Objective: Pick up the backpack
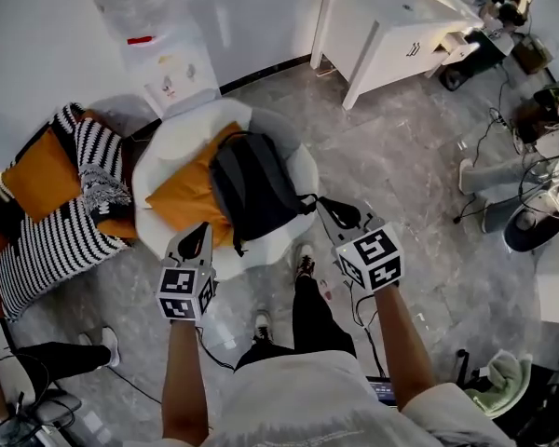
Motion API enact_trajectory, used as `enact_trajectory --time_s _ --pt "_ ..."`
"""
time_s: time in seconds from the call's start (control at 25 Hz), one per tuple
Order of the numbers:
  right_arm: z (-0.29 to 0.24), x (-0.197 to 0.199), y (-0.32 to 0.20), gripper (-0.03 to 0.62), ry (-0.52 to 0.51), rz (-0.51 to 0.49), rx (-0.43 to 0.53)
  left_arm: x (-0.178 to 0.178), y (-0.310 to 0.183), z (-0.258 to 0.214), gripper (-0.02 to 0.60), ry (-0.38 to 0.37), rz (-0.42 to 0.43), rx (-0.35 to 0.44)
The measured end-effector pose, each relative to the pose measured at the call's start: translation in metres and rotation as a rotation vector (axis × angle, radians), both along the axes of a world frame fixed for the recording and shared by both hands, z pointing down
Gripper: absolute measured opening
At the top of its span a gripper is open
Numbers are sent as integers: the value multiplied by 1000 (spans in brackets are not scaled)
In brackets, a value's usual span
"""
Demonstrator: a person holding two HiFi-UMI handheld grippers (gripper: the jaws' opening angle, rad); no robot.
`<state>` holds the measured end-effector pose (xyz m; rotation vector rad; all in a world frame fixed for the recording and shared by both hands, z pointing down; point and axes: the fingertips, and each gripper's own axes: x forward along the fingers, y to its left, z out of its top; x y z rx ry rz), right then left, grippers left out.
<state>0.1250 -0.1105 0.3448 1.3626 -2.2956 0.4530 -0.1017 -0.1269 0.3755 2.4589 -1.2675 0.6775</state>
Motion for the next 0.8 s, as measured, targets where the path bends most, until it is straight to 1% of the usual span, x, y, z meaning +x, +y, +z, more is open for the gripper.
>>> enact_trajectory --time_s 0.08,0.24,0.4,0.56,0.8 --pt "12 5 -11 2 -2 -12 -20 4 -5 13 15 -3 -12 -28" --pt "42 12 -33 2 -22 -17 -64 16 -18 41 15 -24 -5 -70" --pt "79 23 -53 1 -58 -10 -127 31 -35 66 18 -48 -18 -76" --pt "120 29 -72 2 -60 -28 -177 44 -52 90 20 -47 -46 -93" --pt "168 22 -102 2 -82 -76 -240 46 -62 142 38 -33 -88 -172"
